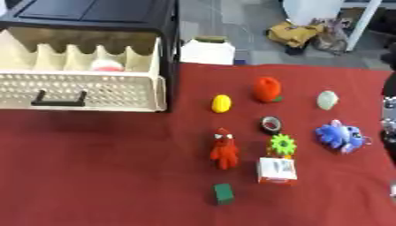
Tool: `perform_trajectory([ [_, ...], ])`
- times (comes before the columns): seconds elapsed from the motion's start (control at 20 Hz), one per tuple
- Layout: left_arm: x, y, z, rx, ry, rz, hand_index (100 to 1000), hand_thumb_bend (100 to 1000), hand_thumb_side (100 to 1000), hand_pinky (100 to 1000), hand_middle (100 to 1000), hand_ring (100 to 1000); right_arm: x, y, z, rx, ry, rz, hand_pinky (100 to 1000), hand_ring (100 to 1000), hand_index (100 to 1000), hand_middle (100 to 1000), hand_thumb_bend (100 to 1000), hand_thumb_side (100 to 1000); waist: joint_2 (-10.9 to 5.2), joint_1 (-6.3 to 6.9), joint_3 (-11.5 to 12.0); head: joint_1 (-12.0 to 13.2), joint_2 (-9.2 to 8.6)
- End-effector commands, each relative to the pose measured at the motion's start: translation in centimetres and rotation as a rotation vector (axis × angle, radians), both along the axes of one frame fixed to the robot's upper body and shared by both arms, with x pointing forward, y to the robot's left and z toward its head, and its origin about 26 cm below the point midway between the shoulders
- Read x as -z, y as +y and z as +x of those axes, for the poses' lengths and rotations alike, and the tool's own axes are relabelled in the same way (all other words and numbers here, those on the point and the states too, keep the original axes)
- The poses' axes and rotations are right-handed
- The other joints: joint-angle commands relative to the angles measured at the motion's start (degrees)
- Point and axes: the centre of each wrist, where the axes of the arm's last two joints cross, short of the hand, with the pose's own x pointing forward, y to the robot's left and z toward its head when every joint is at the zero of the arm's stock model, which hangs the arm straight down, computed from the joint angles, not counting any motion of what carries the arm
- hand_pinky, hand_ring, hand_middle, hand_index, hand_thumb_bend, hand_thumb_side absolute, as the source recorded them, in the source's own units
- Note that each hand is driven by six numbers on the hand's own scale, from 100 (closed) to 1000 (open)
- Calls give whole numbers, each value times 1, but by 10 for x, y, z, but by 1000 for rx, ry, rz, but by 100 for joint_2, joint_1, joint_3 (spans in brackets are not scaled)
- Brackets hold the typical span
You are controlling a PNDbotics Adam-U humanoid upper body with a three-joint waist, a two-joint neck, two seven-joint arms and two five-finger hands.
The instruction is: Pick up objects from table and place into drawer.
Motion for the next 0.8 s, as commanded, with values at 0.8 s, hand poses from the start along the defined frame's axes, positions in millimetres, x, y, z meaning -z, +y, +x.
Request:
perform_trajectory([
  [0.8,-7,0,-3,43,-249,-32,871,159,1000,100,100,100,-39,-21,-10,74,91,-459,739,772,823,688,100,983,-127,24,51,-144,-127],
])
